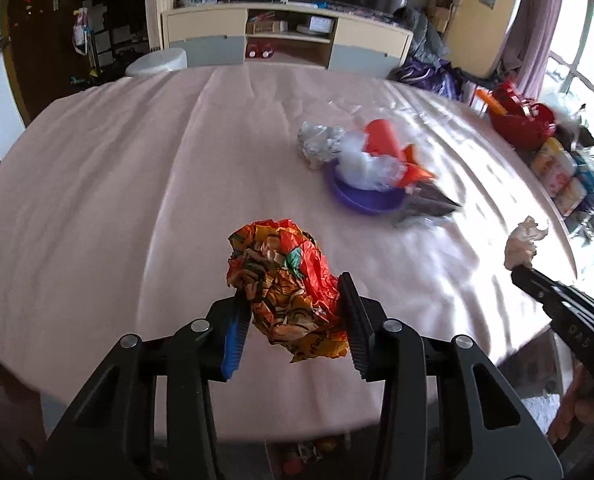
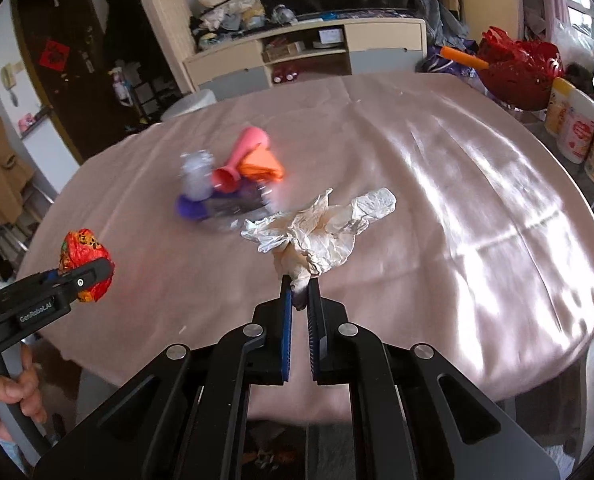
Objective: Collect trash
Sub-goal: 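Carry both items down over the black bin and open both tools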
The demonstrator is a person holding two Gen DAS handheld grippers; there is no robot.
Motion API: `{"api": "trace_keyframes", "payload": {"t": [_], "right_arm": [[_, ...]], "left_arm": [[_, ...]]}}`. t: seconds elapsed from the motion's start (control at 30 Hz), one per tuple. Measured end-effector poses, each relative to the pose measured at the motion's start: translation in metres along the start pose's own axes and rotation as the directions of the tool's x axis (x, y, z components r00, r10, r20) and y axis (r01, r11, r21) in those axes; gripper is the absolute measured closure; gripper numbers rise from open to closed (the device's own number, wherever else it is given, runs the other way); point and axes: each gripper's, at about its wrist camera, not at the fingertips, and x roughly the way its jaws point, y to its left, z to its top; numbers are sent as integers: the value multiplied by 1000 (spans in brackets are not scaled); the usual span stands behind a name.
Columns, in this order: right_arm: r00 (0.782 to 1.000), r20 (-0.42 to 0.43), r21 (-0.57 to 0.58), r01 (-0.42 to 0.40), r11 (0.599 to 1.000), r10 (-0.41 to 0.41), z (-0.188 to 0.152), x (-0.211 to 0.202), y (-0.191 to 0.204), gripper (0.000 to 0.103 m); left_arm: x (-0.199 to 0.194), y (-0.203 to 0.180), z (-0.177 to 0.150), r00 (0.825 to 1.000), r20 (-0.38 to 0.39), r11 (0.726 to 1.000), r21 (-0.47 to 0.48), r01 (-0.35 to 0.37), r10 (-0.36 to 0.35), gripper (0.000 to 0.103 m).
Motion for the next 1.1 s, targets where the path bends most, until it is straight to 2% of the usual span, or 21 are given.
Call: {"api": "trace_keyframes", "payload": {"t": [0.23, 0.53, 0.8, 0.9, 1.1], "right_arm": [[998, -10, 1, -54, 999, 54, -42, -43, 9, 95], [993, -87, -28, -84, 996, 81, -98, -52, 26, 94], [983, -168, -34, -84, 996, 77, -142, -41, 34, 94], [978, -196, -33, -82, 996, 74, -160, -35, 35, 94], [967, -249, -36, -68, 997, 57, -184, -23, 38, 94]], "left_arm": [[-54, -9, -46, 999, 16, 999, 8, 33, -33, 63], [-88, -16, -100, 999, 13, 998, 48, 34, -35, 62], [-67, -15, -172, 996, -82, 998, 47, 46, -42, 62], [-57, -16, -191, 993, -110, 997, 55, 49, -43, 62], [-36, -17, -220, 979, -182, 993, 46, 105, -95, 62]]}}
